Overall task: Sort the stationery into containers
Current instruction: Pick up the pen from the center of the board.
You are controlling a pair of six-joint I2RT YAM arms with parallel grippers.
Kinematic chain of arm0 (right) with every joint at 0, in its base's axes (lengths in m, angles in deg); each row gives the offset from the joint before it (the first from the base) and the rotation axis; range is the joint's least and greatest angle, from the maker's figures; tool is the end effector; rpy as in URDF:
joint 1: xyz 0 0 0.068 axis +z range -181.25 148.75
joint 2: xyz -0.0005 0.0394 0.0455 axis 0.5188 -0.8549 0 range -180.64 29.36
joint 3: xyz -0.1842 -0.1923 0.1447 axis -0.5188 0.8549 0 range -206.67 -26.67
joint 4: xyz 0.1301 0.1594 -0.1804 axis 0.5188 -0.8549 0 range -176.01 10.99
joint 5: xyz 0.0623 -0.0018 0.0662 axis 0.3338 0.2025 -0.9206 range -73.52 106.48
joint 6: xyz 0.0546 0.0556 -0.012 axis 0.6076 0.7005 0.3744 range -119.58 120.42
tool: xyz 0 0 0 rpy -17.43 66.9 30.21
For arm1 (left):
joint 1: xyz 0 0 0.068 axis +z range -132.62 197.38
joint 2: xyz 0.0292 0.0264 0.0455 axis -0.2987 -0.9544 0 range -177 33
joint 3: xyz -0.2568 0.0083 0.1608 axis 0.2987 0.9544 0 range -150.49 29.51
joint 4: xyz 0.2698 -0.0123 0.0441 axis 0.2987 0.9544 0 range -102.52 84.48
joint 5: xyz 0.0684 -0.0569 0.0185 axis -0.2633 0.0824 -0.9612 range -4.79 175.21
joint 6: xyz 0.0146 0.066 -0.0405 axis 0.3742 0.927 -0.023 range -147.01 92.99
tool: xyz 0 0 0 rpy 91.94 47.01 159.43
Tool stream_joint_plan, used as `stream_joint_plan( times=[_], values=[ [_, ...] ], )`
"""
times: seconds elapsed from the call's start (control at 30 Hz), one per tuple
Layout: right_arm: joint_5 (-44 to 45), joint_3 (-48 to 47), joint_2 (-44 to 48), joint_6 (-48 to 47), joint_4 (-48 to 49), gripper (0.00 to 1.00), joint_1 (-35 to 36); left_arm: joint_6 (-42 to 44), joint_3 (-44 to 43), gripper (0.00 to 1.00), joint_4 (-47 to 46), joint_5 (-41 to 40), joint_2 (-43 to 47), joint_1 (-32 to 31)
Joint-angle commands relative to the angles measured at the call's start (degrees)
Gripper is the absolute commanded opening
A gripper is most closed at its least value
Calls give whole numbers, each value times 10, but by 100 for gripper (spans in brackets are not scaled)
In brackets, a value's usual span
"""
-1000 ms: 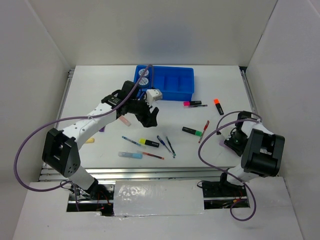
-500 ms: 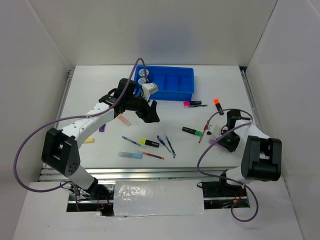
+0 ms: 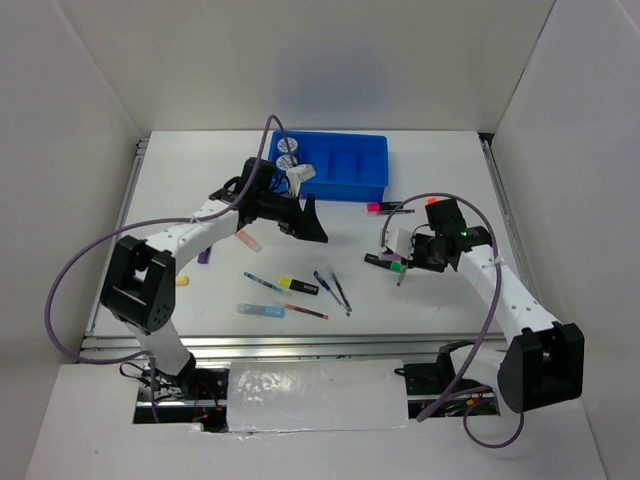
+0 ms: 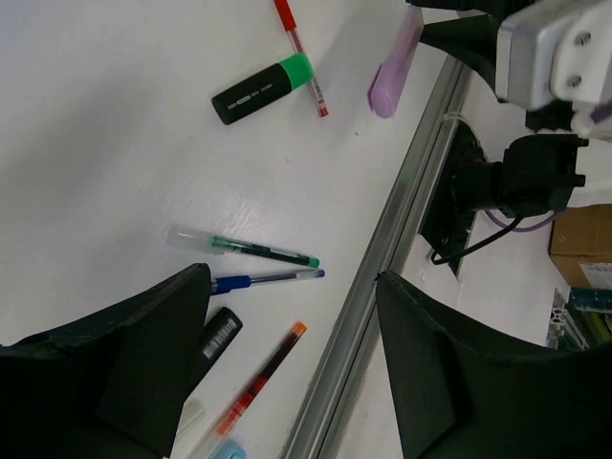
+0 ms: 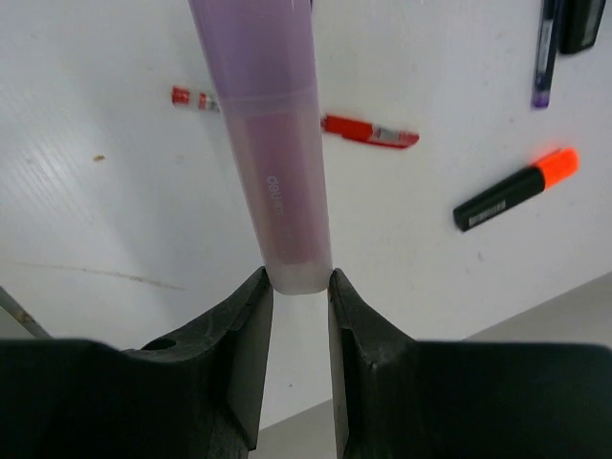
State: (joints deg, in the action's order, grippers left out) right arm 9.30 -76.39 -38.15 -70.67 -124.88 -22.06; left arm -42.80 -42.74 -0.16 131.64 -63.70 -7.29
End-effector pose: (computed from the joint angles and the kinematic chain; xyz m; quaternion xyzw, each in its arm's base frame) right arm 0.2293 0.0457 0.2381 -0.6374 0.7337 -0.0648 0.2264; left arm 0.3528 -0.2158 0.2822 0.2395 0.8056 -0.4730 0.2642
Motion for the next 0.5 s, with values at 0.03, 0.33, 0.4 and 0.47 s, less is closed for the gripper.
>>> stream_joint_plan(
  times=[0.03, 0.33, 0.4, 0.47],
  values=[
    [-20, -27, 38, -21, 16, 0, 50, -33, -54, 82, -30, 30, -28, -32],
    [0, -46, 68, -26, 3, 0, 166, -24, -122, 85, 31, 26, -88, -67],
    [-1, -46, 73, -18, 3, 0, 177, -25, -125, 85, 32, 33, -90, -68],
    [-15, -66, 65, 6, -11, 0, 185, -28, -113, 83, 14, 56, -86, -65]
  ],
)
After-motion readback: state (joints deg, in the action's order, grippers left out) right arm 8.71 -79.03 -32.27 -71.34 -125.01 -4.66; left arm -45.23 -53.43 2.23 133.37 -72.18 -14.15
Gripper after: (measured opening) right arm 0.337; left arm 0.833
